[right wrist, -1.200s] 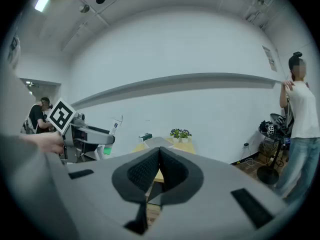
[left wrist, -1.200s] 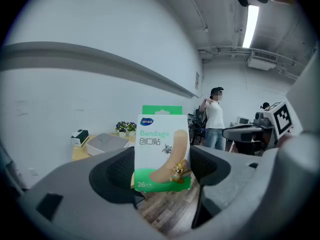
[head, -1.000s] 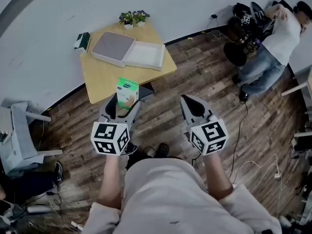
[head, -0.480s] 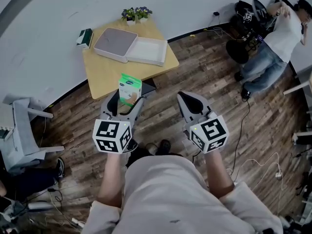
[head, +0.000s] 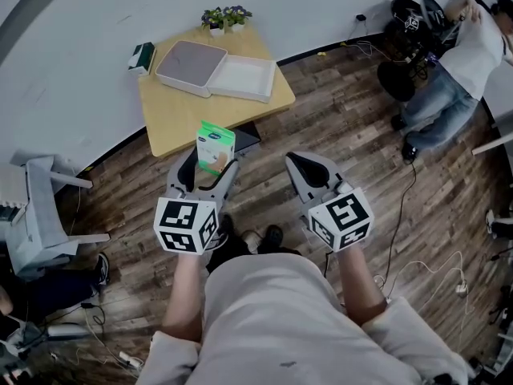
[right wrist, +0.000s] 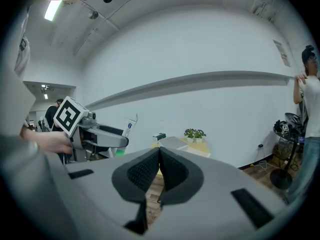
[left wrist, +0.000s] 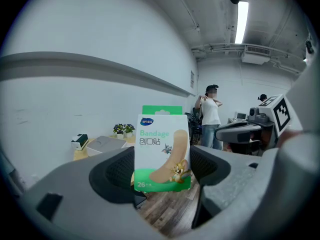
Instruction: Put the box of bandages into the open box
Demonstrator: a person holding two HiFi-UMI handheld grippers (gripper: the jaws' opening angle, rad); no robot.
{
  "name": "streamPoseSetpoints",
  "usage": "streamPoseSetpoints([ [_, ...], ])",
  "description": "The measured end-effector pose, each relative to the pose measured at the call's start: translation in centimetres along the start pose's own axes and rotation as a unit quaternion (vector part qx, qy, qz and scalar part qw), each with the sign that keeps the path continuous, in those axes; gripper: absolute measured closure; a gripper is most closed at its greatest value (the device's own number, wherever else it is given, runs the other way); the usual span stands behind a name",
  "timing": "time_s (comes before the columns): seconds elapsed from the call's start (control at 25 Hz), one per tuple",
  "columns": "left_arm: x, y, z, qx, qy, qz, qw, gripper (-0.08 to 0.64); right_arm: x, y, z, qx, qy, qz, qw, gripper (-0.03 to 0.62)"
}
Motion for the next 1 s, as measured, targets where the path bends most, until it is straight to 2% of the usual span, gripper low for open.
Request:
streamPoseSetpoints([
  [0.48, -1.5, 0.2, -0.6, -0.004, 0.012, -0.009, 0.9999, 0.220, -0.8, 0.6, 1.4, -0.017, 0.022, -0.012, 1.000, 0.588],
  [1.0, -4.8, -0.6, -5.3, 0.007, 0.018, -0.010, 0.9998, 0.221, -5.4, -1.0, 3.5, -0.017, 0.048, -0.022, 0.998, 0.588],
])
Point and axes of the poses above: the fingertips, and each gripper's own axes: x backward along the fingers, z to its right, y out of its underside, the point moved 8 cm from there along x, backward along the fingers, and after that the axes turned 7 degrees about y, right-handed, at the moved point
